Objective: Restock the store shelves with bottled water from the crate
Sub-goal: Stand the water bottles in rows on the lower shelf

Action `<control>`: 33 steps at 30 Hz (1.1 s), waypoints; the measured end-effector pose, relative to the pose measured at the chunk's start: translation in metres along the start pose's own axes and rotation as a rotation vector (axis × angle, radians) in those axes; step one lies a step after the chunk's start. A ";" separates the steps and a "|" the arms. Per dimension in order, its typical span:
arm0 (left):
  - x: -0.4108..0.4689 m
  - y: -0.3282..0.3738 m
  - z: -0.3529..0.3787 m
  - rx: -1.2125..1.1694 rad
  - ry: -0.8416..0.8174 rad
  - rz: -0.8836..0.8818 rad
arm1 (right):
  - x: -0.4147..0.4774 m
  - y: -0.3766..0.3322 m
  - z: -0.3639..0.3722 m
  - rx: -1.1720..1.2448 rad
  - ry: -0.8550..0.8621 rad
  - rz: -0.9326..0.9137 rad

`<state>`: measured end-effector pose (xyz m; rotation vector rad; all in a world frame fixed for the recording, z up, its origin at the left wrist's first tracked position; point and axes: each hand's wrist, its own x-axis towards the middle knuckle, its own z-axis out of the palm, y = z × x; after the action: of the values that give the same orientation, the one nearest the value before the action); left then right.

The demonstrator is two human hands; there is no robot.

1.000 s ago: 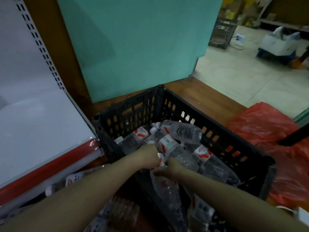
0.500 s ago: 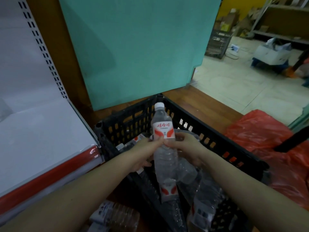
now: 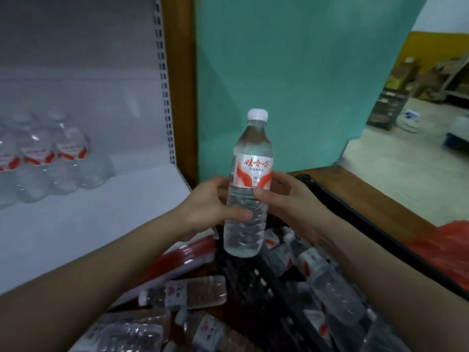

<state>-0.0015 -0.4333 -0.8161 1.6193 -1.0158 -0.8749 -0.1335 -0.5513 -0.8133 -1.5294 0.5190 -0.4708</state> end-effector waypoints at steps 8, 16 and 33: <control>-0.053 -0.056 -0.109 -0.110 0.375 0.033 | 0.045 -0.009 0.149 -0.294 -0.220 -0.073; -0.060 -0.125 -0.165 -0.042 0.460 0.018 | 0.096 0.039 0.226 -0.352 -0.253 -0.043; 0.064 -0.205 -0.226 -0.007 0.758 0.097 | 0.260 0.097 0.269 -0.400 -0.155 -0.210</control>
<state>0.2682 -0.3787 -0.9631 1.6733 -0.5393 -0.1504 0.2314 -0.4879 -0.9231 -1.9999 0.3442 -0.4199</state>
